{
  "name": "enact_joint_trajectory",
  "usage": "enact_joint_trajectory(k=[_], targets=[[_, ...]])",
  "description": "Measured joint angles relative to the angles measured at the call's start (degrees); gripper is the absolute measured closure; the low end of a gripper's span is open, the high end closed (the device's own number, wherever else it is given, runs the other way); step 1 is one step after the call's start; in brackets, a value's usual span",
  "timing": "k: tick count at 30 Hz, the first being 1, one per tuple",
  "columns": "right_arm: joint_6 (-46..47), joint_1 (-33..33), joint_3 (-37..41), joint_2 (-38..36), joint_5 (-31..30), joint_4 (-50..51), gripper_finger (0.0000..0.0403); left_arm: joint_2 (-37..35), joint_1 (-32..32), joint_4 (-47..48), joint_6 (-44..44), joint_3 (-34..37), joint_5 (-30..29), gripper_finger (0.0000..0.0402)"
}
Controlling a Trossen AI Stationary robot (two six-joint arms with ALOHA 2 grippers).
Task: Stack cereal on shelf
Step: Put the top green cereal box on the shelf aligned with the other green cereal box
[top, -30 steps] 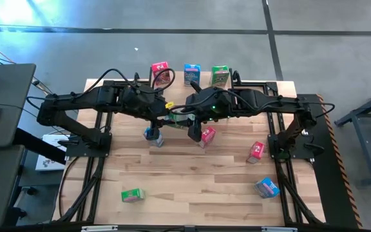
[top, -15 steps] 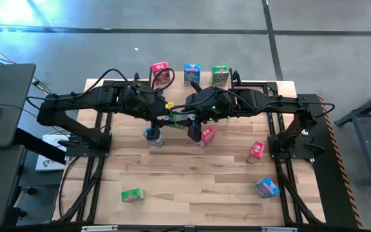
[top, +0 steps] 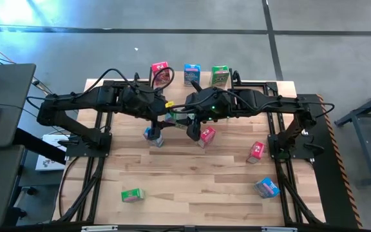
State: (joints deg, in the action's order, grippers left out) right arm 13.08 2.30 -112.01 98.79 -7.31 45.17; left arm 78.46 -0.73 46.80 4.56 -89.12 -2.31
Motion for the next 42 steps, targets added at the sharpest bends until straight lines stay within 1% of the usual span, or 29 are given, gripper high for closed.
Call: enact_joint_trajectory(k=[6,15,21,30,42], targets=[[0.0,0.0,0.0,0.0,-0.5,0.6,0.0229,-0.1,0.0,-0.1,0.0,0.0,0.0,0.0176],[-1.2,0.0,0.0,-1.6,-1.2,4.0,0.0229,-2.2,0.0,-1.8,-0.3,0.0,-0.2,0.0176],[-2.8,-0.1,0.0,-4.1,-4.6,6.9,0.0229,-3.8,-0.6,-4.1,-2.4,0.0,-0.3,0.0176],[-6.8,-2.2,0.0,-9.6,-7.5,9.6,0.0229,-5.4,-0.9,-9.0,-4.3,0.0,-1.7,0.0176],[-14.4,-7.8,0.0,-19.9,-8.1,9.6,0.0229,-5.6,-0.9,-9.8,-6.5,0.0,-1.8,0.0176]])
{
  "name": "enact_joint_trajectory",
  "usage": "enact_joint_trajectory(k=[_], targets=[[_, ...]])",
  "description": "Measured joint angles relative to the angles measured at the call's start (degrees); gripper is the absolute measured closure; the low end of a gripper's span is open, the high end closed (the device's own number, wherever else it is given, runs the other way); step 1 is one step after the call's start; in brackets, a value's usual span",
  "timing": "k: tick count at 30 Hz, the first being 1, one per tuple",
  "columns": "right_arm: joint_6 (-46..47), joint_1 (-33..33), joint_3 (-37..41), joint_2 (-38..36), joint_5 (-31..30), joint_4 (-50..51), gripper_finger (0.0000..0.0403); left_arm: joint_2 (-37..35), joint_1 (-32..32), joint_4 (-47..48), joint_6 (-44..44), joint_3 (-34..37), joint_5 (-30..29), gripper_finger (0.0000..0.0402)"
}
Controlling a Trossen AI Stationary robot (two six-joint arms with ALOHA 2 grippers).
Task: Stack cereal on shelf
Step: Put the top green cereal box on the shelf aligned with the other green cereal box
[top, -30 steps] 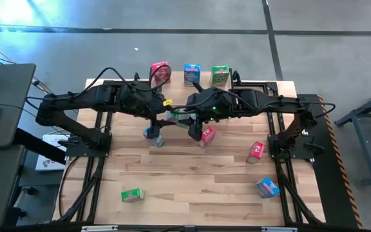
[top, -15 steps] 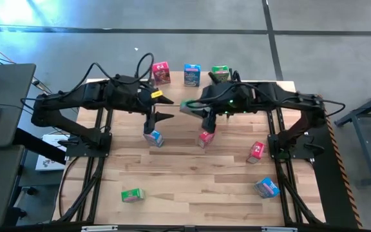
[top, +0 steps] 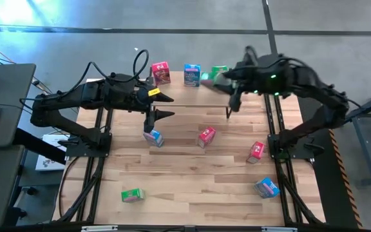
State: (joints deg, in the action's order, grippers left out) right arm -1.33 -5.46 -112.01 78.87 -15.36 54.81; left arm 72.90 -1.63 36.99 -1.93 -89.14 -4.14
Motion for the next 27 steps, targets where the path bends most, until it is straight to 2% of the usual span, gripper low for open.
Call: enact_joint_trajectory(k=[8,11,20,27], targets=[[-2.2,-2.9,0.1,-6.6,-1.2,2.7,0.0233,0.0,0.0,-0.4,-0.7,0.0,-2.6,0.0176],[-2.2,-3.9,3.3,-9.4,-1.2,2.4,0.024,0.0,0.0,-1.3,-0.9,0.0,-3.2,0.0176],[0.6,-8.4,25.6,-21.1,-0.2,-11.4,0.0245,0.0,0.0,-4.4,-0.9,0.0,-3.2,0.0176],[2.9,-11.5,40.5,-27.1,4.7,-23.3,0.0244,0.0,-1.0,-4.8,-0.9,0.0,-3.2,0.0176]])
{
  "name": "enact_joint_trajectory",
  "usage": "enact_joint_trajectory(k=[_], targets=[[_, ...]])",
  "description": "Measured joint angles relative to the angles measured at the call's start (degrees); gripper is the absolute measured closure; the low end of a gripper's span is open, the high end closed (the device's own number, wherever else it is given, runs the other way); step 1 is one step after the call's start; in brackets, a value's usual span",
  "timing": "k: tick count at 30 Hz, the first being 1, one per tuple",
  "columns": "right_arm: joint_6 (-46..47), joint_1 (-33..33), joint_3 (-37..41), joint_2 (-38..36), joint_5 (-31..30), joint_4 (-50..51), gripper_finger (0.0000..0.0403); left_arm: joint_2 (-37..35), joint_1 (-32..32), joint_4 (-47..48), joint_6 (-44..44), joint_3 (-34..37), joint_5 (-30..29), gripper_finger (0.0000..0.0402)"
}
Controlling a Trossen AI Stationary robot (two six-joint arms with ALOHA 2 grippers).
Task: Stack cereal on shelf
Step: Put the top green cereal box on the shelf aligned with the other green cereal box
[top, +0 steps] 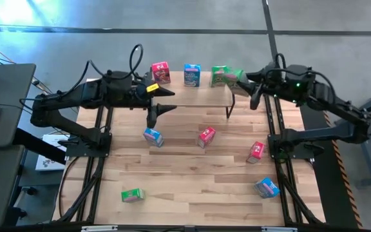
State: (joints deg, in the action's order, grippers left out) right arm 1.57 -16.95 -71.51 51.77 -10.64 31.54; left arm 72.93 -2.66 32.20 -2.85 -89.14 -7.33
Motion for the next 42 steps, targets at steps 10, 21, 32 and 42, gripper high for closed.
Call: enact_joint_trajectory(k=[10,21,32,42], targets=[[1.4,-2.2,18.3,-2.5,3.4,-20.3,0.0244,0.0,-1.1,0.0,-0.1,0.0,0.1,0.0176],[4.3,-4.3,34.8,-2.5,8.3,-43.0,0.0244,0.0,-1.1,0.0,1.8,0.0,0.1,0.0176],[3.5,-4.9,46.8,-1.5,8.3,-63.5,0.0244,0.0,-2.8,0.0,4.6,0.0,0.0,0.0176],[0.3,-7.2,49.9,2.6,9.7,-72.0,0.0244,0.0,-5.4,0.0,4.6,0.0,0.0,0.0176]])
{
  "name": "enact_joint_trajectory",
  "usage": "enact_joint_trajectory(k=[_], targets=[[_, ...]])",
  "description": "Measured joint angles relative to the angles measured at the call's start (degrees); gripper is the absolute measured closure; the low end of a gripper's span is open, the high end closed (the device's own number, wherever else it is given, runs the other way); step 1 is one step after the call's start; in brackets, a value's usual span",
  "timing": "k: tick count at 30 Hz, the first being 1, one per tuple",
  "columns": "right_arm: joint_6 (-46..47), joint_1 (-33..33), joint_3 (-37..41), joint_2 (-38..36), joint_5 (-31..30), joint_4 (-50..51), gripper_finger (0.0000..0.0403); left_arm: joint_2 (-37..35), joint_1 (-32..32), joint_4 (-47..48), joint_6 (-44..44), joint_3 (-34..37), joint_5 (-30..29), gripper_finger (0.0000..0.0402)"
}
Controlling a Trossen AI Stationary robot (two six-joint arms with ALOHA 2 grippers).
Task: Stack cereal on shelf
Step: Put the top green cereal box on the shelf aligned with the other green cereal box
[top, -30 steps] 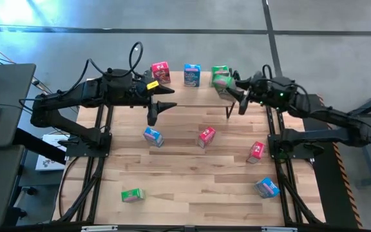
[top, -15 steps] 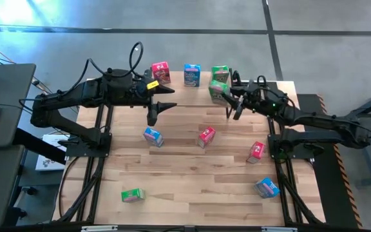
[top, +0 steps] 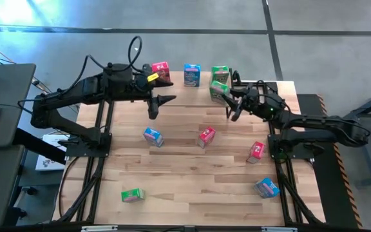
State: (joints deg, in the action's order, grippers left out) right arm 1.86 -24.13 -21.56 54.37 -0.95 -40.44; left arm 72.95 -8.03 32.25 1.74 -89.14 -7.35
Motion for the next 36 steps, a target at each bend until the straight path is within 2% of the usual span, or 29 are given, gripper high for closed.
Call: enact_joint_trajectory(k=[10,23,36], targets=[[-0.4,-2.5,-0.3,6.6,4.1,-5.7,0.0244,0.0,-1.4,0.0,0.0,0.0,-0.7,0.0176],[0.6,-5.4,-0.4,6.8,6.2,-3.0,0.0244,0.0,-1.3,0.0,0.0,0.0,-0.7,0.0176],[2.4,-5.7,-0.5,6.7,7.6,-1.6,0.0244,0.0,-1.3,0.0,0.0,0.0,-0.7,0.0176]])
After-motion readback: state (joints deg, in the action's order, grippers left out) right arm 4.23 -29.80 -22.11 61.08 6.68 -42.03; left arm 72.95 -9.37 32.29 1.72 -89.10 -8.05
